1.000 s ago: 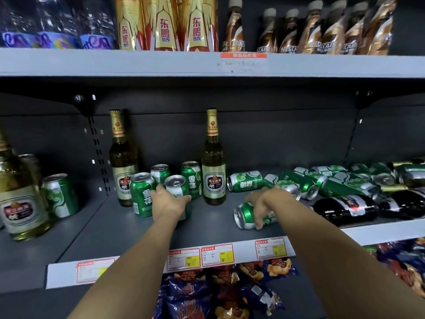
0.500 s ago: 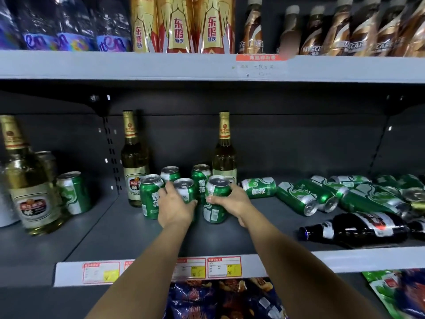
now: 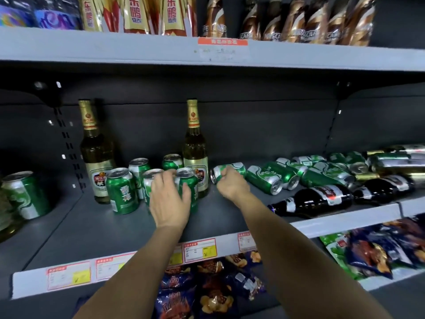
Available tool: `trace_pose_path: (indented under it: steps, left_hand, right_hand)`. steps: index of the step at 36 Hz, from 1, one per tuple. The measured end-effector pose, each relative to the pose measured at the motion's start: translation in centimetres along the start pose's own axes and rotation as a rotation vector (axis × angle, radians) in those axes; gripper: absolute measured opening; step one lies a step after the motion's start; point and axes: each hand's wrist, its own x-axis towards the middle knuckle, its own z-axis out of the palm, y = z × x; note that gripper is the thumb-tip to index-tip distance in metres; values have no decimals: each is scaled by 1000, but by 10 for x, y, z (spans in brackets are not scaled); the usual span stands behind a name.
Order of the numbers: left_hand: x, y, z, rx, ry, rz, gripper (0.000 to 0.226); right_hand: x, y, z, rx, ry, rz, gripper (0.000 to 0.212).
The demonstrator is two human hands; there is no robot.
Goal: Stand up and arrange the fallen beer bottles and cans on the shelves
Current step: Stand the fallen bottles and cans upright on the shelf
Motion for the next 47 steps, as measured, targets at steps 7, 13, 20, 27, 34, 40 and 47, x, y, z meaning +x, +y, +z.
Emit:
trace_pose_path:
  steps: [7, 13, 20, 27, 34, 40, 47]
  left_hand:
    - [-21, 33, 26, -64, -255, 34, 28]
    - [-31, 69, 62, -118, -485, 10, 32]
    - [-53, 125, 107, -204, -713, -64, 33]
    - [-74, 151, 117, -213, -769, -89, 37]
    - [-68, 173, 101, -191, -533, -202, 38]
    - [-46, 182, 76, -423, -184, -269, 36]
    - [-51, 158, 58, -409, -244, -302, 37]
  right_hand:
    - [-13, 54, -47, -270, 204, 88, 30]
    - [-13, 97, -79, -516, 181, -25, 55]
    - [-21, 138, -110, -674, -29, -101, 88]
    - [-15, 177, -150, -845, -170, -189, 97]
    - [-10, 173, -163, -879, -175, -358, 84]
    - [-18, 156, -156, -565, 13, -406, 74]
    - [-12, 117, -116, -118, 79, -285, 71]
